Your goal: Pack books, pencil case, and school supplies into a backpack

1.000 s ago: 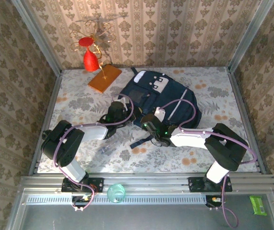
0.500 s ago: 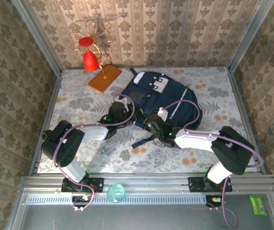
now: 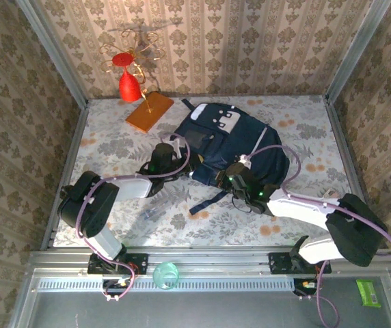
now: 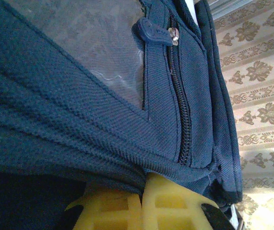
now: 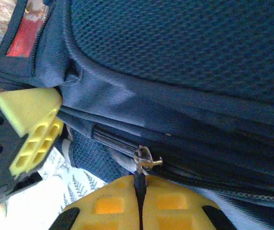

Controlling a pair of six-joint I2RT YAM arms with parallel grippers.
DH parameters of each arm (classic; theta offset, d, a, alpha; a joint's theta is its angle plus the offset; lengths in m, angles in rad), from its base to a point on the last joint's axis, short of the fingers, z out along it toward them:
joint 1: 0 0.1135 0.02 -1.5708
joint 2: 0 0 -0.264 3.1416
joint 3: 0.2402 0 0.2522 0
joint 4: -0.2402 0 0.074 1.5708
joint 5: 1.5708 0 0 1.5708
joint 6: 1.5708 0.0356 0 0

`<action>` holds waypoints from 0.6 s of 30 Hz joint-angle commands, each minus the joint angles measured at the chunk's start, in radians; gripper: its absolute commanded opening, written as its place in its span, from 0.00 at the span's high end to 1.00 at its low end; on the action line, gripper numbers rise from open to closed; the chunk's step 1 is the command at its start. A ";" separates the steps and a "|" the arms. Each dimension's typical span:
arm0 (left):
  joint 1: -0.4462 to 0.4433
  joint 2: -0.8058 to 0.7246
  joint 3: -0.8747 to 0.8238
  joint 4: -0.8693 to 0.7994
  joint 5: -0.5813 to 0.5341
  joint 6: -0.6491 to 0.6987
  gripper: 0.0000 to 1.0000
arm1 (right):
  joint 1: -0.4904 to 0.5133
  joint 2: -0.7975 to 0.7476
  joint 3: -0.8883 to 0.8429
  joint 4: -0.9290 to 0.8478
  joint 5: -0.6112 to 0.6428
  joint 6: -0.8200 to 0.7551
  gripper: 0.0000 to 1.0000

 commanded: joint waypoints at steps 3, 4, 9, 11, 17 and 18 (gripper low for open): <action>0.067 -0.015 0.005 -0.010 -0.087 0.064 1.00 | -0.073 -0.086 -0.050 -0.177 0.002 -0.053 1.00; 0.073 -0.018 0.004 -0.011 -0.086 0.068 1.00 | -0.084 -0.100 -0.051 -0.200 -0.003 -0.067 1.00; 0.097 -0.025 0.002 -0.022 -0.083 0.078 1.00 | -0.120 -0.155 -0.050 -0.300 -0.009 -0.154 1.00; 0.107 -0.028 0.003 -0.031 -0.081 0.086 1.00 | -0.133 -0.173 -0.045 -0.339 -0.010 -0.193 1.00; 0.145 -0.045 0.006 -0.064 -0.070 0.113 1.00 | -0.183 -0.223 -0.045 -0.444 0.010 -0.280 1.00; 0.144 -0.047 0.005 -0.070 -0.069 0.120 1.00 | -0.189 -0.230 -0.043 -0.460 0.018 -0.293 1.00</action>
